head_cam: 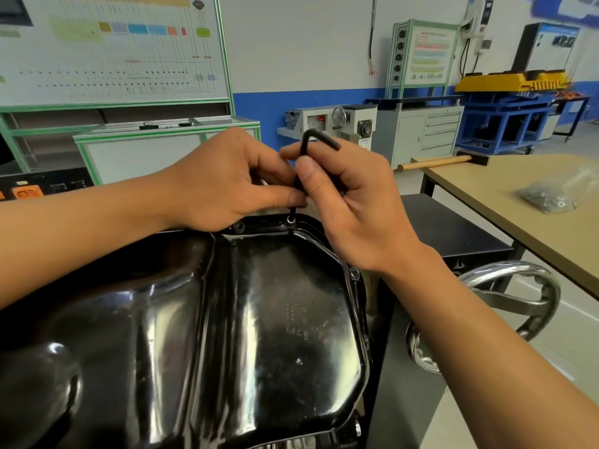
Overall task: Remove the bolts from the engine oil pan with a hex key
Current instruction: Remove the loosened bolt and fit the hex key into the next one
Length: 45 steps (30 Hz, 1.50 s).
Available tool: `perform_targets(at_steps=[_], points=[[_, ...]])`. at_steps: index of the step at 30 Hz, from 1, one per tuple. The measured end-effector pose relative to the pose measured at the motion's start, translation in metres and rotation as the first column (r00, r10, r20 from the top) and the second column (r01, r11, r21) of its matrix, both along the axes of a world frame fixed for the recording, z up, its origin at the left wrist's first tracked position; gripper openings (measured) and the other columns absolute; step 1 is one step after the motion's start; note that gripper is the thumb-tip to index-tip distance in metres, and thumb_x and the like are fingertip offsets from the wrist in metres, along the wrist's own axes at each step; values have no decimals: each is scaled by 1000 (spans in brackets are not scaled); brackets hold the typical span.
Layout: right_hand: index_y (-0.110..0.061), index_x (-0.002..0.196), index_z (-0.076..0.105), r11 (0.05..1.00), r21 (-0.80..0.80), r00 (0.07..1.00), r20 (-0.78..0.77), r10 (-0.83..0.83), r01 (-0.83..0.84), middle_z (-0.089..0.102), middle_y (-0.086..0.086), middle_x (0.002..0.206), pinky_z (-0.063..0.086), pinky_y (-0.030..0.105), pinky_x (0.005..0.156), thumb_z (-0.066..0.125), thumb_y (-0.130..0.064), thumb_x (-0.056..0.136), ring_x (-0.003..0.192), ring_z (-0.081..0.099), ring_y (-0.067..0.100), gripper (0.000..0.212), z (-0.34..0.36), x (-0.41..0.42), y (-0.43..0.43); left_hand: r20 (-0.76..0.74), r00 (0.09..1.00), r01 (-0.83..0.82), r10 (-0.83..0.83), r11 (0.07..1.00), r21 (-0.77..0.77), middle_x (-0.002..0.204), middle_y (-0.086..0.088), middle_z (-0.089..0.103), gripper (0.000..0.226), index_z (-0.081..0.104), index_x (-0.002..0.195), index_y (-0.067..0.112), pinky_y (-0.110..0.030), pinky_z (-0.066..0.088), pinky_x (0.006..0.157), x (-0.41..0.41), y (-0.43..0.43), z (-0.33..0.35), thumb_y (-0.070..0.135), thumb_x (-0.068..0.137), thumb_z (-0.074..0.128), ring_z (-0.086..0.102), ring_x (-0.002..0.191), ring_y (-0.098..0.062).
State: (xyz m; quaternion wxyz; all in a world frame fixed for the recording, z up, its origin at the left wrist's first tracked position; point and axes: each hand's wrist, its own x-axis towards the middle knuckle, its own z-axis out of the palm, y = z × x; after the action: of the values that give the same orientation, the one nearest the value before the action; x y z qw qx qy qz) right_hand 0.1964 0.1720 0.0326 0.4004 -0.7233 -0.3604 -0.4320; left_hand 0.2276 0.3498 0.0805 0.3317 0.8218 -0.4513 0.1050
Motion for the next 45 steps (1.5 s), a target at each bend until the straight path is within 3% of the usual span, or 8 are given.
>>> perform_targets(at_steps=[3,10,16,23,29,35,39,45], points=[[1,106,73,999,46,1000,-12,1,0,65,10,74,47,31,63,70,-9,92,66,58,24,18,-2,-2,1,20,999,-37,37,999,-27,70,-4,72,7,76,77,16,-41,51,64,-2,-3,0,19,80,81,58,65,-12],[-6,78,73,983,175,998,39,-55,48,61,-1,67,39,20,59,80,-7,82,59,51,10,9,-1,-2,8,115,993,-6,11,999,-40,70,-26,61,28,65,72,0,-43,44,60,-4,-5,-2,19,76,84,53,66,-40],[1,89,70,999,24,999,0,-32,32,60,4,73,39,22,66,61,0,95,68,51,13,10,0,-2,5,-34,994,101,-101,995,5,80,25,73,16,72,88,41,-8,47,70,-4,1,-1,26,84,70,62,75,12],[-4,92,75,995,99,1000,-18,-22,24,62,6,69,40,25,59,77,-12,86,61,52,18,10,-1,-9,5,3,999,55,-55,998,-15,62,1,64,17,70,65,42,-36,43,57,0,-3,-1,35,78,78,50,62,-8],[-12,83,75,986,168,1000,-1,-24,24,63,0,66,39,23,57,82,-10,81,59,52,12,7,1,-9,9,13,994,111,-111,994,-11,59,17,56,20,68,67,34,-11,39,62,-3,-5,-2,24,80,80,48,62,6],[-2,89,72,1000,-1,1000,-9,-7,7,60,0,71,42,27,63,66,-3,93,66,54,13,8,2,-9,11,15,995,97,-97,995,30,81,8,74,12,72,86,32,-31,54,71,-6,-2,0,21,82,74,66,78,-5],[6,99,71,999,-52,998,-61,9,-12,65,15,79,48,44,69,56,-3,99,75,61,28,17,2,-9,3,-23,991,129,-128,990,52,77,26,71,29,70,85,37,-6,45,70,-6,0,1,8,88,73,64,75,11],[-3,101,73,998,62,998,-57,15,-11,66,6,76,49,38,62,72,-14,90,68,60,18,15,-3,-10,1,-52,988,143,-143,990,-15,58,21,62,24,70,66,46,-9,43,62,-5,-3,0,28,80,78,52,60,9]])
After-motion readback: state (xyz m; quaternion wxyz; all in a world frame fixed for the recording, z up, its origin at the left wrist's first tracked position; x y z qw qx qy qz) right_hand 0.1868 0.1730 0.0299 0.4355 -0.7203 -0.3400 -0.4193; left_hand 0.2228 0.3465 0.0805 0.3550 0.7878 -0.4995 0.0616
